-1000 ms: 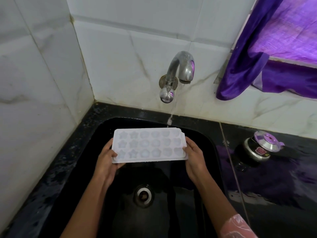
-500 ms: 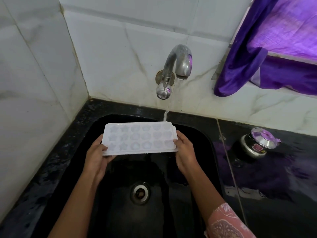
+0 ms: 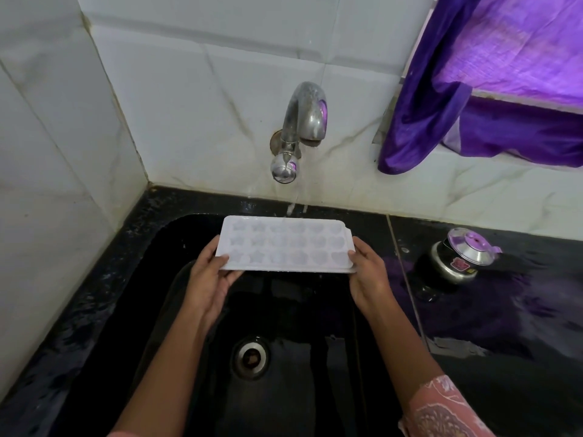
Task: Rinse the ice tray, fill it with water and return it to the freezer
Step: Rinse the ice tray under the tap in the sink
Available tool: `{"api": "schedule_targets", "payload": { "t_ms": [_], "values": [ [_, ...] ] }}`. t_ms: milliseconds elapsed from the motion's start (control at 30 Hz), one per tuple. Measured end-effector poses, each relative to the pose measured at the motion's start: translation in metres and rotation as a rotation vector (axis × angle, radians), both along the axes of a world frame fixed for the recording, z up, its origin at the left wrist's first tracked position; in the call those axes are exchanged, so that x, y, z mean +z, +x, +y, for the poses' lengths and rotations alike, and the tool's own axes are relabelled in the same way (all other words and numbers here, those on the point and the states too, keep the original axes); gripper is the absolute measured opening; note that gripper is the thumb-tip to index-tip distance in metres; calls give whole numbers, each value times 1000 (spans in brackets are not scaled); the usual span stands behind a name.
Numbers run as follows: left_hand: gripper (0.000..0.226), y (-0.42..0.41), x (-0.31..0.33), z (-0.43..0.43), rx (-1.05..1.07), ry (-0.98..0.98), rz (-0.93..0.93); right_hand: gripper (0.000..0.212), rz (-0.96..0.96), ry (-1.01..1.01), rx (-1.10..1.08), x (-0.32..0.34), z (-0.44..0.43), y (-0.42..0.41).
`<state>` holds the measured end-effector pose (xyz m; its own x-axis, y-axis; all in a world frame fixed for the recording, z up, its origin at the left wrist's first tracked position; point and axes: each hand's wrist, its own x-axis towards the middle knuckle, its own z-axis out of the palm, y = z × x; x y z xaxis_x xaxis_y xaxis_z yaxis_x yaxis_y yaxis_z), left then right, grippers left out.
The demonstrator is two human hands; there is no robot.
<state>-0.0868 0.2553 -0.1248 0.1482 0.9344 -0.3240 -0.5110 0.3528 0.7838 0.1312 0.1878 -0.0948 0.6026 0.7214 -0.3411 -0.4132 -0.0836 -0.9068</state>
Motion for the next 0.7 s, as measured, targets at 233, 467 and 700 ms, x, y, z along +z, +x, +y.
{"api": "schedule_targets", "payload": {
  "t_ms": [233, 467, 700],
  "values": [
    [41, 41, 8, -12, -105, 15, -63, 38, 35, -4, -89, 4, -24, 39],
    [45, 67, 11, -21, -185, 36, -54, 40, 11, -1, -147, 8, -39, 61],
    [43, 52, 9, -18, -192, -9, -70, 41, 40, 10, -115, 8, -29, 44]
  ]
}}
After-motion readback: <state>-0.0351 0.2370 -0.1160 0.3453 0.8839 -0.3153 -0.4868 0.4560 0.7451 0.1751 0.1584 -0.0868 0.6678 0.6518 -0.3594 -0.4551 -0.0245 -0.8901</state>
